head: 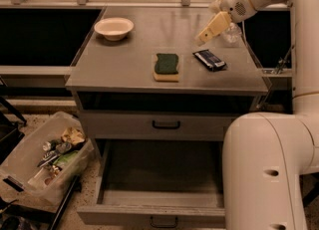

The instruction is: Place sponge into middle drawer

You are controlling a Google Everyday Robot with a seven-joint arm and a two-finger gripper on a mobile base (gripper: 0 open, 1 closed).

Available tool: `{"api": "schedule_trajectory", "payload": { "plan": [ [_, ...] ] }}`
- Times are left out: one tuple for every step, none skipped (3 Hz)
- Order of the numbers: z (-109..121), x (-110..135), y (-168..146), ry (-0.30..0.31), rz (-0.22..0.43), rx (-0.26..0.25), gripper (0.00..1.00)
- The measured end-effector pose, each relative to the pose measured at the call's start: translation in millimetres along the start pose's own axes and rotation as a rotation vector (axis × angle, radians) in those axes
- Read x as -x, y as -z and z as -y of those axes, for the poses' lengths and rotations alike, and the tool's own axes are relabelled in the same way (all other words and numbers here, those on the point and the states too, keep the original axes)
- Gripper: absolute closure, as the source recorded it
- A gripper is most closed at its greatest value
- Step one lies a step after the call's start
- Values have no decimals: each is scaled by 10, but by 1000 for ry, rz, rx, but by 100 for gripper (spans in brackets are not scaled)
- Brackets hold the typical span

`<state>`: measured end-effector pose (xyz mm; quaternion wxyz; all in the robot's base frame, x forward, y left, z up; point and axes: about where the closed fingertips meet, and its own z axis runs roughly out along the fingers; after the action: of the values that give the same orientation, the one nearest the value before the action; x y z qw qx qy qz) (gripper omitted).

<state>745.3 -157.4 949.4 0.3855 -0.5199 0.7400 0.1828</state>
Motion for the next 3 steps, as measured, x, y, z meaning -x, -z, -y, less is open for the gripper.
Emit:
{"api": "schedule_trajectory", "payload": {
  "plan": [
    [7,-112,-124,-27,20,27,0],
    [-346,-203,-397,-49,81,209,0],
    [-375,-187,-645,-66,102,236,0]
  ]
}}
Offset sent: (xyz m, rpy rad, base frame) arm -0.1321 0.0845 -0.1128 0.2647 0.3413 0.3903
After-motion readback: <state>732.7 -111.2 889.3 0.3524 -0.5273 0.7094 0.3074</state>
